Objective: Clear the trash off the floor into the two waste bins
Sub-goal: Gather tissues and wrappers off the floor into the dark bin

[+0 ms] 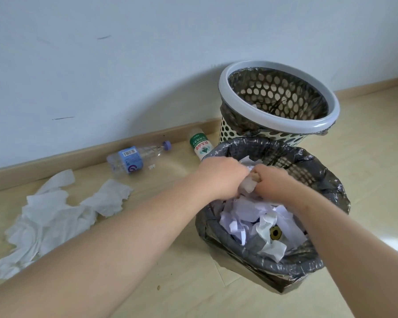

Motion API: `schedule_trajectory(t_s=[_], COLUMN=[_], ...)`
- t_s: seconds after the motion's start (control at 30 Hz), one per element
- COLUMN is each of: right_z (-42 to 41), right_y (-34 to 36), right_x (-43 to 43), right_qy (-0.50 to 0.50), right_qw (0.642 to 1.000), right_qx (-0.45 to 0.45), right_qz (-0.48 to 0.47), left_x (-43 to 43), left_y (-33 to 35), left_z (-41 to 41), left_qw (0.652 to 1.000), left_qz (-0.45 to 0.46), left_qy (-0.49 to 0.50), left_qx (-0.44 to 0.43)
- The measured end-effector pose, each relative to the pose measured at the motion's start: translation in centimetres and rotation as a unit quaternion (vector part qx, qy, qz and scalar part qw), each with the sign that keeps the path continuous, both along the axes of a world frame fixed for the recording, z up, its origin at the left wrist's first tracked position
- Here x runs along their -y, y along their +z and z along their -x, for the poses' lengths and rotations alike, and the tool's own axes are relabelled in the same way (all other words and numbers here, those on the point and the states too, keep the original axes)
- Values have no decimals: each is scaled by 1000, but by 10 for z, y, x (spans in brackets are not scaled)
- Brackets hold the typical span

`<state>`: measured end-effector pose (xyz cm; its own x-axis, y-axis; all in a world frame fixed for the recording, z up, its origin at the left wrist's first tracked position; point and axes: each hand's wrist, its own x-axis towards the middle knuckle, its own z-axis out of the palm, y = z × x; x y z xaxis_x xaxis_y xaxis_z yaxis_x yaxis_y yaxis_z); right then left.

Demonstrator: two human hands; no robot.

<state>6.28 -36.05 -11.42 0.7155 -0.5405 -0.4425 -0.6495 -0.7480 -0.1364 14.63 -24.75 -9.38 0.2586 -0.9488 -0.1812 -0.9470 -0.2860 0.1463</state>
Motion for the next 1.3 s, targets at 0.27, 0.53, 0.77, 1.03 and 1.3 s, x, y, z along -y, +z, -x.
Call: schedule_trajectory(t_s=[0.27, 0.53, 0.77, 1.03, 1.3], right_z=[-10, -67, -109, -126, -105], right_y=[83, 87, 27, -67, -132], right_x=[-3, -76, -141, -188, -251], right_qy=[54, 136, 170, 198, 298], right_qw=[997, 964, 962, 971, 948], right_qx=[29, 220, 187, 48, -27], right_qz=[-44, -66, -106, -126, -105], left_x=[-31, -117, -180, -274, -336], left_y=[54, 54, -5, -103, -159], left_z=[-41, -103, -135, -123, -105], left_qw=[989, 968, 949, 951, 948], left_qz=[27, 13, 18, -14, -67], left_qy=[33, 182, 274, 288, 296], left_qx=[-141, -175, -158, -107, -97])
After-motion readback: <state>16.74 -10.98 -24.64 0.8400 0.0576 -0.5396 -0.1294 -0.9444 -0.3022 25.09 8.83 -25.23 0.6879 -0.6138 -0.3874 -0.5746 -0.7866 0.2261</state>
